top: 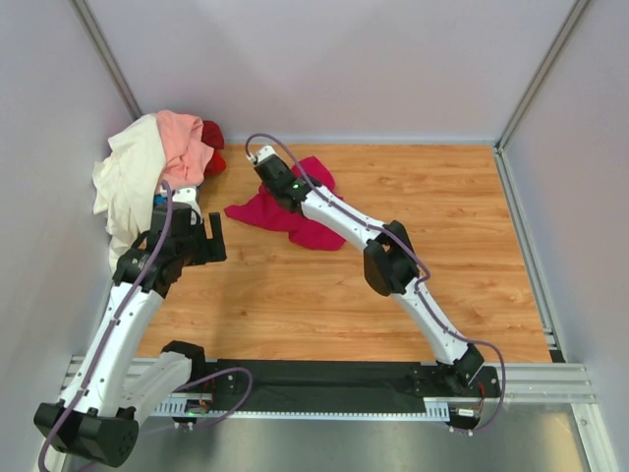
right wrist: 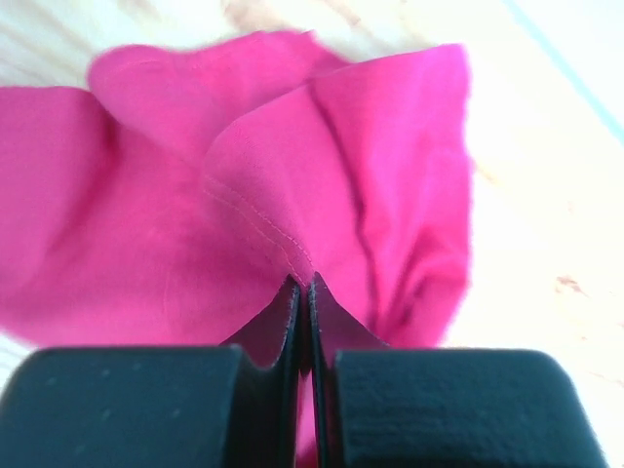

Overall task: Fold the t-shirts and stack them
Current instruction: Flatten the tshirt out

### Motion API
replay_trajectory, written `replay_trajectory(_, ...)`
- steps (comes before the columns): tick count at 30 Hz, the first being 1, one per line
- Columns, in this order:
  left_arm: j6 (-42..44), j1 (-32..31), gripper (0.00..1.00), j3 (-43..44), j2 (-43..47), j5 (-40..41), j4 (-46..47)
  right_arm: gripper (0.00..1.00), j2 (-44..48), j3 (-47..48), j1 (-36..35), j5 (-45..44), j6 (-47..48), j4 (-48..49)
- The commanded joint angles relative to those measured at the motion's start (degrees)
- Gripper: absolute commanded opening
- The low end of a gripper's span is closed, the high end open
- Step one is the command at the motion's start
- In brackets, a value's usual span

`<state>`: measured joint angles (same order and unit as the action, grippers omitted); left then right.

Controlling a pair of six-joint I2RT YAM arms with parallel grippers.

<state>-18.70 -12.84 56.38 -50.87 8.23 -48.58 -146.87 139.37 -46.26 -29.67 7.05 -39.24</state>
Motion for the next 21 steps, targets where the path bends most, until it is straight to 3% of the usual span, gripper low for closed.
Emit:
replay_trajectory(1,1.3,-0.08,0.88,0.57,-0.19,0.74,0.77,0.01,8.59,-1.2,0.73,-1.88,-0.19,2.86)
replay_trajectory(5,1.38,-0.08,0.88,0.66,-0.81,0.56,0.76,0.0,16.41,-5.07,1.96,-2.15,-0.28,2.77)
replay_trajectory(11,1.47,-0.08,0.87,0.75,-1.07,-0.14,0.76,0.03,37.95,-14.55,5.21,7.58,0.07,1.1)
replay_trajectory(14,1.47,-0.08,0.86,0.84,-1.07,-0.14,0.76,0.0,47.61,-19.81,5.48,8.14,0.68,0.75)
replay_trajectory(21,1.38,-0.17,0.84,0.84,0.07,-0.67,1.03,0.0,66.69,-29.84,6.09,12.78,1.74,7.06)
